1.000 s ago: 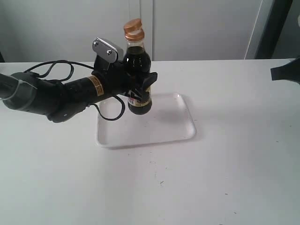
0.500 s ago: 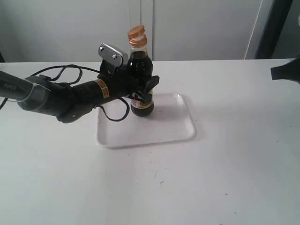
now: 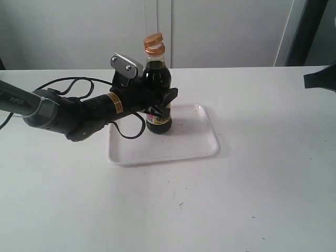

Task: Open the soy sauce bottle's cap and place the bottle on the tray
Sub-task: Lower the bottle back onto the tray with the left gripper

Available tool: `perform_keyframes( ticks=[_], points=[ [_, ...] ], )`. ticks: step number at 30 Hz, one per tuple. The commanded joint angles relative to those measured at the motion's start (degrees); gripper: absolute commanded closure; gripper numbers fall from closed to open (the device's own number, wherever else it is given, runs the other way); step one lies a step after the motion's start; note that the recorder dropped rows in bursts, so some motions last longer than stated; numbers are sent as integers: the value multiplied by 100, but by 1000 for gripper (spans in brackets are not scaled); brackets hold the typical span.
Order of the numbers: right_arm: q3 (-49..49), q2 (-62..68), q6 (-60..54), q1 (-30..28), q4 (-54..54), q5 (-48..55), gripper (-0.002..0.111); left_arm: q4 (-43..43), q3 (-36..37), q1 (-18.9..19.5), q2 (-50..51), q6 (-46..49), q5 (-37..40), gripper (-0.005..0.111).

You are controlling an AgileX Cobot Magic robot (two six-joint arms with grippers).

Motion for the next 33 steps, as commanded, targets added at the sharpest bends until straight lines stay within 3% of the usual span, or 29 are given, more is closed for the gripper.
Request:
perform_keyframes(
  ticks=[1,5,11,19,33],
  points=[
    [16,13,-72,-8,58,-90,108,-79,-76,-10,-68,-205,-284,74],
    [16,13,-72,-8,88,-95,108,-79,-76,-10,-68,-454,-284,45],
    [16,13,-106,-8,185,-95,108,-79,-76,-10,-68,-493,-284,25],
    [16,13,-106,-8,202,-108,108,-79,-76,-10,-78,-502,-570,20],
    [16,13,-228,-8,348,-121,108,-17,-76,-10,-530,-506,-290,20]
  ],
)
